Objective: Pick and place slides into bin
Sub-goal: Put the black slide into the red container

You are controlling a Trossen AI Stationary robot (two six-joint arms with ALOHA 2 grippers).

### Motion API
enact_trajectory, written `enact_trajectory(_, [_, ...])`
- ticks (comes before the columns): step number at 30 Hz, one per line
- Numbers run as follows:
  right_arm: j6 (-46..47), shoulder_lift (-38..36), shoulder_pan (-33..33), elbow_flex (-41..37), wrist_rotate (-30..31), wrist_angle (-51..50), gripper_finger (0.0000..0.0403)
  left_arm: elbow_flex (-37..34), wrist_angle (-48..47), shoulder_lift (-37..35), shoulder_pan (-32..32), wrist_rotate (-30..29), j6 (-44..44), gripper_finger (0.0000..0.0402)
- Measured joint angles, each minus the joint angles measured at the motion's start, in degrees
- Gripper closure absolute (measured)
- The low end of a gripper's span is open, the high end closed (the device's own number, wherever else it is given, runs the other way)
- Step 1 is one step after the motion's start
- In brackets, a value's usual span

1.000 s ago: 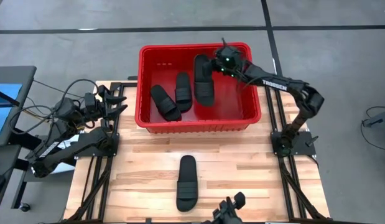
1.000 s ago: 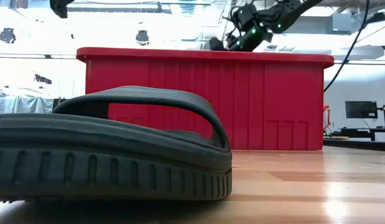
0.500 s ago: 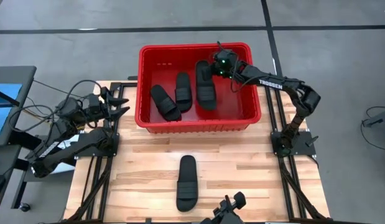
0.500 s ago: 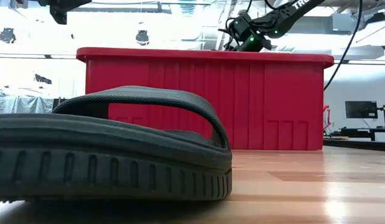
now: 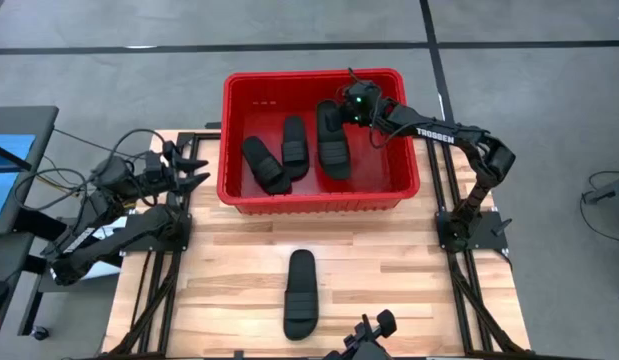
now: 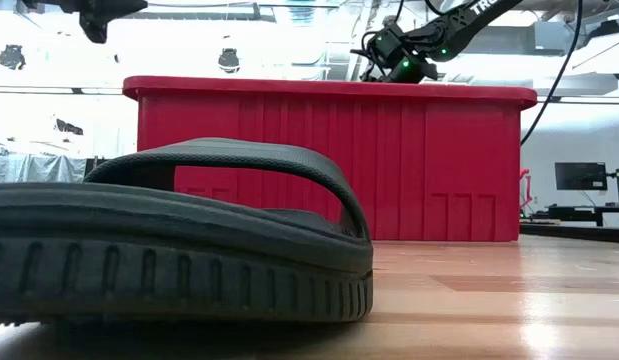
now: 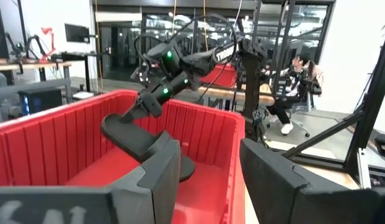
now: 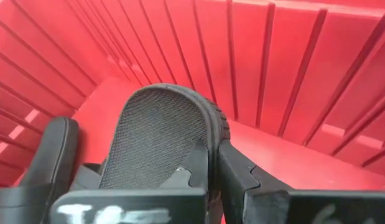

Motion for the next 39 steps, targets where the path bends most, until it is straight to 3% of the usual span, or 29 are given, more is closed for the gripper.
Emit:
enact_trajectory(10, [0.9, -0.1, 0.0, 0.0, 0.1, -1.6, 0.0402, 0.0, -6.7, 0.0, 0.0, 0.0, 0.0, 0.0244])
enact_trajectory(29, [2.6, -0.1, 0.0, -0.1, 0.1, -5.4, 0.0402, 0.0, -5.1, 0.0, 0.0, 0.0, 0.9, 0.0244])
enact_trajectory(39, [3.9, 0.0, 0.0, -3.9, 0.1, -5.3, 0.0402, 0.0, -5.1, 0.0, 0.0, 0.0, 1.0, 0.0244])
